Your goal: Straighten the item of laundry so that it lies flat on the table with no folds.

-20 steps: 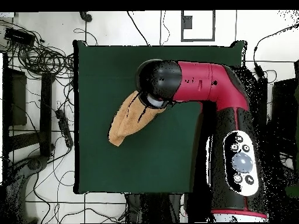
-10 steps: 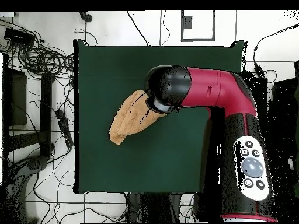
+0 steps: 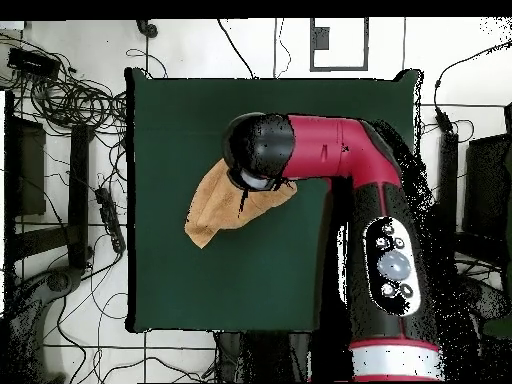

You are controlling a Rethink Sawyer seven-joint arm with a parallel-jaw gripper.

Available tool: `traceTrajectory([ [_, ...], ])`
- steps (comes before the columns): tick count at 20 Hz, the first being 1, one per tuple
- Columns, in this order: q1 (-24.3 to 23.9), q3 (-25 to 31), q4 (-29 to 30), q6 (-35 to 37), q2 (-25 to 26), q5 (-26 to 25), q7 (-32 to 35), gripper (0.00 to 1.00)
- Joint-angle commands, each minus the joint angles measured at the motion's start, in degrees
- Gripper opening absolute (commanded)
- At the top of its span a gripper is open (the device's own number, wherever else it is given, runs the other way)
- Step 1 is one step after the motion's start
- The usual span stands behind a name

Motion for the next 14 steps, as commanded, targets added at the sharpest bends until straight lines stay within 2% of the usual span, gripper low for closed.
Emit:
traceTrajectory([
  [1,-1.4,9.6,0.4,-9.2,13.4,-2.0,-11.4,0.0],
  [5,-3.9,10.2,-0.5,-10.7,17.4,-3.4,-13.0,0.0],
  [8,-3.5,8.6,-1.0,-9.8,17.5,-5.1,-12.2,0.0],
  [14,-2.9,5.8,7.7,-11.0,10.0,-6.5,-6.8,0.0],
])
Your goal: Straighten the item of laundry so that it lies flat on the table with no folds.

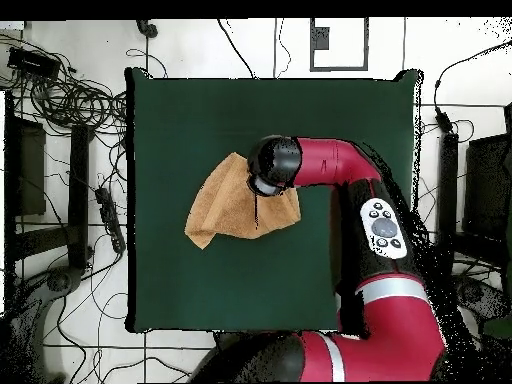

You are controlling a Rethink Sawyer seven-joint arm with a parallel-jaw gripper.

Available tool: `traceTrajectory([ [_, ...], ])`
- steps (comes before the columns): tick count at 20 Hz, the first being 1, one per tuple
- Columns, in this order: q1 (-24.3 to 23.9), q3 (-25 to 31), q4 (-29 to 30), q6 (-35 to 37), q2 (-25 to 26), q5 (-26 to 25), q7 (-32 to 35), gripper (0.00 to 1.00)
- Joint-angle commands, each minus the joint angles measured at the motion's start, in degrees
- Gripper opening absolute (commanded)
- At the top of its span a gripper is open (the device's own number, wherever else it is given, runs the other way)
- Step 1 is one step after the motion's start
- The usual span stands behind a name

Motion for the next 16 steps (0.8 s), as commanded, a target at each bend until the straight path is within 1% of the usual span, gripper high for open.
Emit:
traceTrajectory([
  [1,2.0,2.2,9.8,-0.9,-5.2,-2.5,-6.1,0.0],
  [4,3.0,0.8,14.4,-0.1,-10.6,-2.9,-3.6,0.0],
  [7,2.7,1.3,18.6,0.9,-14.7,-1.2,-1.9,0.0],
  [11,4.2,0.6,18.9,3.7,-17.8,-0.8,-0.4,0.0],
  [16,5.9,0.0,22.5,5.4,-22.8,1.2,1.9,0.0],
])
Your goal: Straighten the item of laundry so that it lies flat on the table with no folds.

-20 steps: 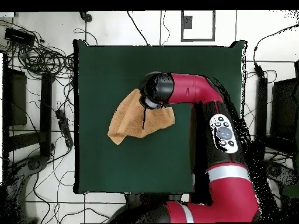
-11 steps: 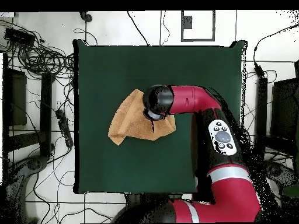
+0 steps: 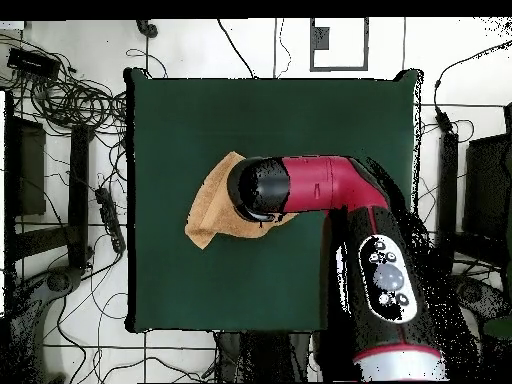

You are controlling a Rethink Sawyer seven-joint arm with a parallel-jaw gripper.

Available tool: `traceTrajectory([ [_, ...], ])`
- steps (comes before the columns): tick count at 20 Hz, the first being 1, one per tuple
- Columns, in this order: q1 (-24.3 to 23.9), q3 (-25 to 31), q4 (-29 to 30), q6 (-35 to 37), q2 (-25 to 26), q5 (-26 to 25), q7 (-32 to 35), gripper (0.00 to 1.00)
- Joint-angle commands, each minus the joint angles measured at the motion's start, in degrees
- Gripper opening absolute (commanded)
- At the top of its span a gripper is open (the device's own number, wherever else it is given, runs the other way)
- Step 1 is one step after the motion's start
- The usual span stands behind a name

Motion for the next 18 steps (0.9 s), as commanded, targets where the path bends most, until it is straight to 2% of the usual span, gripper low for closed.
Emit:
traceTrajectory([
  [1,4.4,0.8,10.7,5.9,-8.0,3.2,2.3,0.0],
  [3,4.8,0.3,11.3,5.9,-9.0,3.9,3.5,0.0],
  [9,5.5,-1.2,6.3,5.4,-6.4,1.1,3.0,0.0],
  [14,5.9,-2.0,6.3,3.9,-7.2,0.7,3.2,0.0],
  [15,6.1,-2.2,6.3,3.9,-7.3,0.5,3.4,1.0],
  [18,6.4,-2.4,6.1,3.6,-7.4,0.4,3.6,1.0],
])
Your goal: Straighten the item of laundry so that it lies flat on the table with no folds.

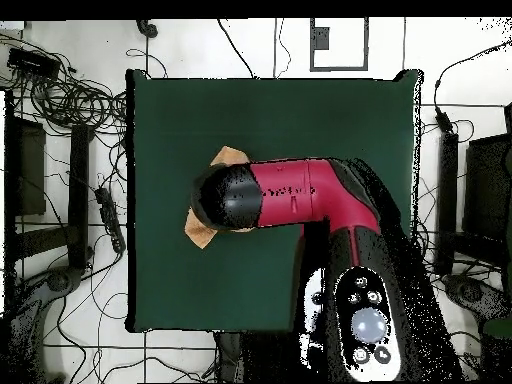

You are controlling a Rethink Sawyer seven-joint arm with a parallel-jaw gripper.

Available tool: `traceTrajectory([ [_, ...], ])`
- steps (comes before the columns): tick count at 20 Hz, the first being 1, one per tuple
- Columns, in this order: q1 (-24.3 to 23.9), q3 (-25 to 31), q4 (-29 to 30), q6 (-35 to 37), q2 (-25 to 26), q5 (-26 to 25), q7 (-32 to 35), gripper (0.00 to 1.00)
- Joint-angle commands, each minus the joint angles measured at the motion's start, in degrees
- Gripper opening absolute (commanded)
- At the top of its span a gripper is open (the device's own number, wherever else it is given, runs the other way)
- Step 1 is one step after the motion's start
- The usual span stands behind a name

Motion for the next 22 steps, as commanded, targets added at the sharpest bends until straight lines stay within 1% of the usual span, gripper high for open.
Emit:
traceTrajectory([
  [1,2.2,-0.5,3.9,3.6,0.9,0.1,3.5,1.0],
  [4,2.7,-0.4,3.5,4.1,1.1,0.0,2.7,1.0],
  [8,2.1,0.9,-0.1,6.3,3.5,-0.5,-0.7,1.0],
  [11,1.1,2.5,-6.8,5.8,11.9,-2.6,-4.5,1.0],
  [13,-0.4,3.7,-11.3,6.0,18.2,-2.2,-6.2,1.0],
  [15,-0.9,3.9,-17.1,5.0,24.0,-4.4,-8.7,1.0],
  [16,-0.6,3.5,-19.9,4.6,26.3,-6.3,-9.8,1.0],
  [18,-0.1,2.7,-24.8,4.2,30.6,-8.3,-9.8,1.0],
  [20,0.8,1.4,-28.9,2.6,34.7,-10.2,-7.8,1.0],
  [22,2.2,-0.5,-32.3,-1.7,38.3,-13.4,-4.6,1.0],
])
